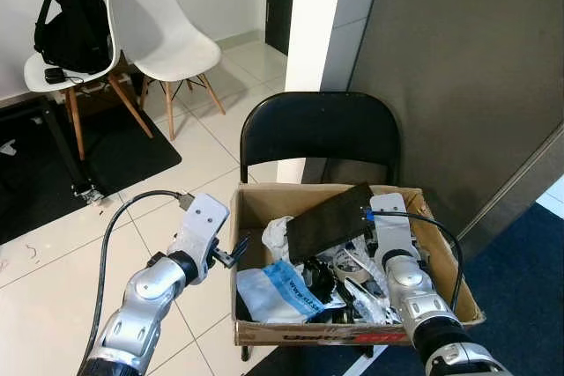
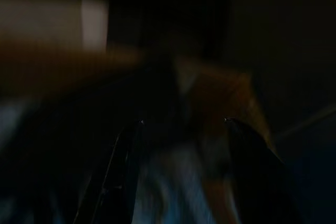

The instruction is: Picking trash to rubbish bin

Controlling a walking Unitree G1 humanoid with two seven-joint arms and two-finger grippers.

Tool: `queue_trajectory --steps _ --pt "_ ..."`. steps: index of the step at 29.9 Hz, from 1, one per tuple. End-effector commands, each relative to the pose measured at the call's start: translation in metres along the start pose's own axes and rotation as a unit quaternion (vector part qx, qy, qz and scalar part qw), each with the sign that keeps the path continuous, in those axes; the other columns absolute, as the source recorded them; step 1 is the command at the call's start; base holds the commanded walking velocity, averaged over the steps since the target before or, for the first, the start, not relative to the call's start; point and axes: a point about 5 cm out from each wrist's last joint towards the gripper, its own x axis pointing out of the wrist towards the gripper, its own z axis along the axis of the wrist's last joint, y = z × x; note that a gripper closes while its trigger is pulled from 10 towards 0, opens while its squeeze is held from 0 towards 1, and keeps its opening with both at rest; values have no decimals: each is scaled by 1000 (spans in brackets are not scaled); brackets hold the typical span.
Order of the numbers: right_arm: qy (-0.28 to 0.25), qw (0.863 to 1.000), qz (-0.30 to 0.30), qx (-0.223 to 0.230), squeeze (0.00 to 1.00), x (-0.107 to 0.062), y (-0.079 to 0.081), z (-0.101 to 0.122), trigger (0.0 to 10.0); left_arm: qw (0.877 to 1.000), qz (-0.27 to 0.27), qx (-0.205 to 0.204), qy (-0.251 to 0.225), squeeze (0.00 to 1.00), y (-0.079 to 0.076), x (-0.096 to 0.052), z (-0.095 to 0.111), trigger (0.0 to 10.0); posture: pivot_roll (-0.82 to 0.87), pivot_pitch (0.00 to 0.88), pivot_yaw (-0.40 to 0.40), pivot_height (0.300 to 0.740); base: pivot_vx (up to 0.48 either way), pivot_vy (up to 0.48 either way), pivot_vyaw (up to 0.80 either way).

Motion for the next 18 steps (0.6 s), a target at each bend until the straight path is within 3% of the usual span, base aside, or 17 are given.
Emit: queue_trajectory --steps 1,3,5,6,8,9,12,18 --pt "-37 998 -26 43 0 0 -7 11 10000 997 70 -21 -3 0 11 -3 -1 10000 113 92 6 740 0 0 0" --pt "-61 993 -26 97 0 -1 -9 20 10000 988 140 -58 -15 0 22 -5 2 10000 106 97 6 740 0 0 0" --pt "-73 986 1 148 0 -5 -3 24 10000 978 197 -61 -14 0 31 -9 2 10000 103 98 6 740 0 0 0" --pt "-66 984 56 156 0 -9 10 23 10000 972 227 -63 -3 0 35 -11 -1 10000 102 99 6 740 0 0 0" --pt "-62 983 75 153 0 -10 15 22 10000 970 235 -65 2 0 36 -11 -3 10000 102 99 6 740 0 0 0" --pt "-73 984 106 124 0 -17 28 19 10000 966 245 -85 14 0 36 -14 -8 10000 92 106 7 740 0 0 0" --pt "-76 983 118 114 0 -24 36 16 10000 963 250 -94 14 0 35 -16 -10 10000 95 107 4 740 0 0 0" --pt "-55 980 119 150 0 -33 41 7 10000 962 250 -110 -3 0 29 -19 -7 10000 99 114 1 740 0 0 0"
